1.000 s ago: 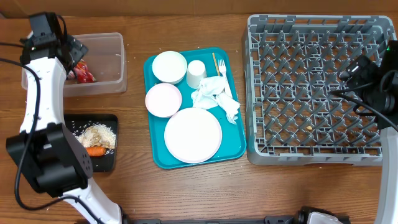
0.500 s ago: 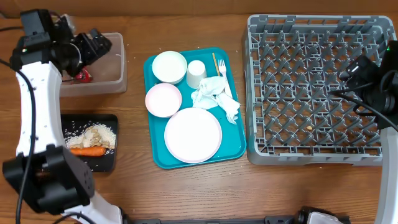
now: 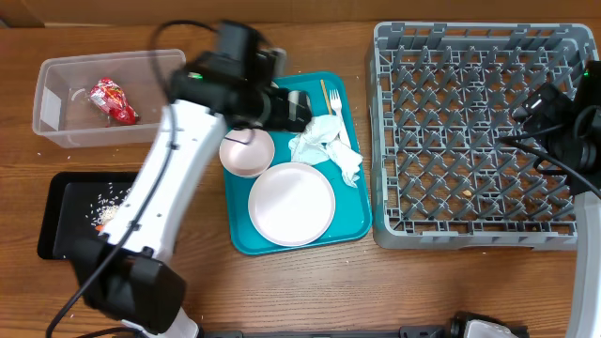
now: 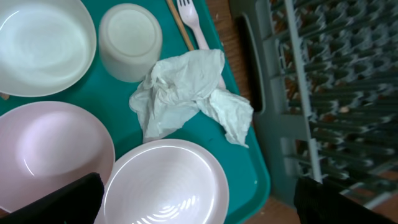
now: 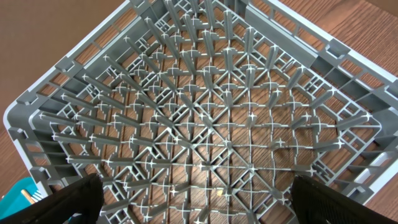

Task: Sort waste into correct bins and load items into the dishwasher rack
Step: 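Move the left gripper back over the white napkin on the tray, then grasp the crumpled white napkin with the left gripper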

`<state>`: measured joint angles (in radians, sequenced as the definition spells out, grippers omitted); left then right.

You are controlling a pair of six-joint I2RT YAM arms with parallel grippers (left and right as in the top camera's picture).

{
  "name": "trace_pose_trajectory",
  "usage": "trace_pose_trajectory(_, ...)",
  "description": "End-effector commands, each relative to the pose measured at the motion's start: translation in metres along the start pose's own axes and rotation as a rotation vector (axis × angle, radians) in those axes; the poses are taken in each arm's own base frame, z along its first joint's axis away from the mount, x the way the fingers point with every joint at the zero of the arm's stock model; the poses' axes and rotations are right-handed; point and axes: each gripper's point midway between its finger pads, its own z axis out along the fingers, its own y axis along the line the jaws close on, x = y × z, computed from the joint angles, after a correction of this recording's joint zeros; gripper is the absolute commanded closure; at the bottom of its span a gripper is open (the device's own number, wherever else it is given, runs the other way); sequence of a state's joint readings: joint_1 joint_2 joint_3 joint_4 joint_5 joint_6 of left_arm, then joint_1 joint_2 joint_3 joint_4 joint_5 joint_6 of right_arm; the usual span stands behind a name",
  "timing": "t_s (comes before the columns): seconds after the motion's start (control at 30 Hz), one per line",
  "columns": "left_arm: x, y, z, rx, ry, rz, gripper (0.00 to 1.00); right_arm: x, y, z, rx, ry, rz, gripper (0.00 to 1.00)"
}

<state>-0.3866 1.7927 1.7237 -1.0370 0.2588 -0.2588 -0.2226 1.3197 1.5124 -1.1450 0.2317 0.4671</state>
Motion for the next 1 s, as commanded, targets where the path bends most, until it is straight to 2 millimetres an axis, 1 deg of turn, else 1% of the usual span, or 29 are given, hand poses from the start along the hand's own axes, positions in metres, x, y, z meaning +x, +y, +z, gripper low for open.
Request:
trace_pose_trajectory(0.0, 0.006, 0.007, 0.039, -0.212, 0.021, 0.074, 0.00, -0.003, 0.001, -0.001, -0.006, -0.009, 0.006, 0.00)
trace_pose_trajectory(0.13, 0.015, -0.003, 0.076, -0.238, 0.058, 0.092, 0.00, -0.003, 0.001, -0.001, -0.006, -0.009, 0.006, 0.00)
trace_pose_trajectory(0.23, 0.013, 0.004, 0.105, -0.266, 0.054, -0.003, 0.00, -0.003, 0.001, -0.001, -0.006, -0.009, 0.006, 0.00)
trace_pose_trajectory(0.27, 0.013, 0.005, 0.110, -0.267, 0.053, -0.018, 0.00, -0.003, 0.001, -0.001, -0.006, -0.009, 0.006, 0.00)
trace_pose_trajectory(0.3, 0.013, 0.008, 0.122, -0.268, 0.052, -0.040, 0.00, -0.003, 0.001, -0.001, -0.005, -0.009, 0.006, 0.00)
trace_pose_trajectory(0.33, 0.012, 0.009, 0.129, -0.268, 0.051, -0.038, 0.00, -0.003, 0.001, -0.001, -0.006, -0.009, 0.006, 0.00)
trace_pose_trajectory(0.5, 0.006, 0.012, 0.154, -0.262, 0.036, 0.016, 0.01, -0.003, 0.001, -0.001, -0.006, -0.009, 0.006, 0.00)
trace_pose_trajectory(0.57, 0.009, 0.014, 0.162, -0.266, 0.047, 0.016, 0.02, -0.003, 0.001, -0.001, -0.006, -0.009, 0.006, 0.00)
trace_pose_trajectory(0.7, 0.015, 0.019, 0.171, -0.277, 0.073, 0.014, 0.04, -0.003, 0.001, -0.001, -0.006, -0.009, 0.006, 0.00)
trace_pose_trajectory(0.77, 0.017, 0.020, 0.173, -0.279, 0.078, 0.014, 0.05, -0.003, 0.001, -0.001, -0.006, -0.009, 0.006, 0.00)
trace_pose_trajectory(0.8, 0.017, 0.021, 0.173, -0.281, 0.080, 0.013, 0.07, -0.003, 0.001, -0.001, -0.006, -0.009, 0.006, 0.00)
trace_pose_trajectory(0.83, 0.017, 0.022, 0.172, -0.287, 0.079, 0.014, 0.11, -0.003, 0.001, -0.001, -0.006, -0.009, 0.006, 0.00)
trace_pose_trajectory(0.87, 0.016, 0.022, 0.172, -0.290, 0.077, 0.014, 0.18, -0.003, 0.001, -0.001, -0.006, -0.009, 0.006, 0.00)
trace_pose_trajectory(0.9, 0.016, 0.022, 0.172, -0.290, 0.076, 0.014, 0.27, -0.003, 0.001, -0.001, -0.006, -0.009, 0.006, 0.00)
trace_pose_trajectory(0.97, 0.017, 0.022, 0.172, -0.291, 0.079, 0.014, 0.40, -0.003, 0.001, -0.001, -0.006, -0.009, 0.006, 0.00)
